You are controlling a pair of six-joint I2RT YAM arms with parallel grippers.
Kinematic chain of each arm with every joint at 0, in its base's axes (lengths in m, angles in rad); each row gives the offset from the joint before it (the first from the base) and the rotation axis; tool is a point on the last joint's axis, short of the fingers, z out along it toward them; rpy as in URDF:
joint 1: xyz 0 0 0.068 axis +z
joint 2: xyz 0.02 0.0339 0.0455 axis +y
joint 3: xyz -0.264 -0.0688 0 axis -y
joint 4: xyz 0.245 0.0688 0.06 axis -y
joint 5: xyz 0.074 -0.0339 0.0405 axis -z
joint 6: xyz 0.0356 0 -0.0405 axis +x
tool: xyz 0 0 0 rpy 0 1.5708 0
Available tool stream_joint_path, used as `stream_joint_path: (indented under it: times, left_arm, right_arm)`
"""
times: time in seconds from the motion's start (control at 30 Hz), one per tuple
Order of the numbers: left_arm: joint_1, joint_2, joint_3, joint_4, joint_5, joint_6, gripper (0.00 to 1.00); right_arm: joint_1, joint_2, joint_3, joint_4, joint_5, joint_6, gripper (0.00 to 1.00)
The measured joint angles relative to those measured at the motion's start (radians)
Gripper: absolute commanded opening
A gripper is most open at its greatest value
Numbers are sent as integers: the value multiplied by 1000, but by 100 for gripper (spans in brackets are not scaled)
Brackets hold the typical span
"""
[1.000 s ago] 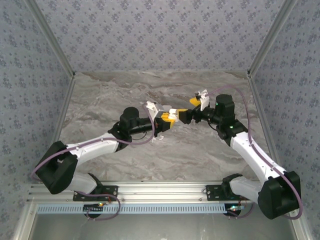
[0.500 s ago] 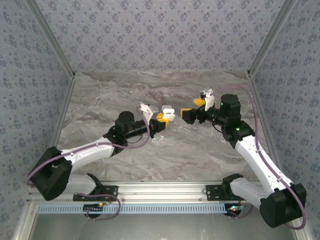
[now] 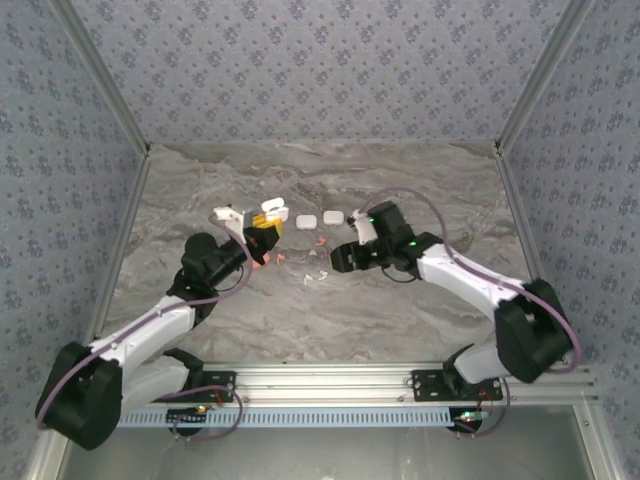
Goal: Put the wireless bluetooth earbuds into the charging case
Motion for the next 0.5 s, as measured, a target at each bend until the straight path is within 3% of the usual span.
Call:
stream_joint_path:
  times: [0.2, 0.5]
  left_arm:
    - [0, -93, -10, -67, -31, 18, 0]
    - [6, -125, -23, -135, -51, 35, 0]
  right_arm:
    - [85, 199, 62, 1, 52, 108, 52]
    - [114, 346, 182, -10, 114, 163, 48]
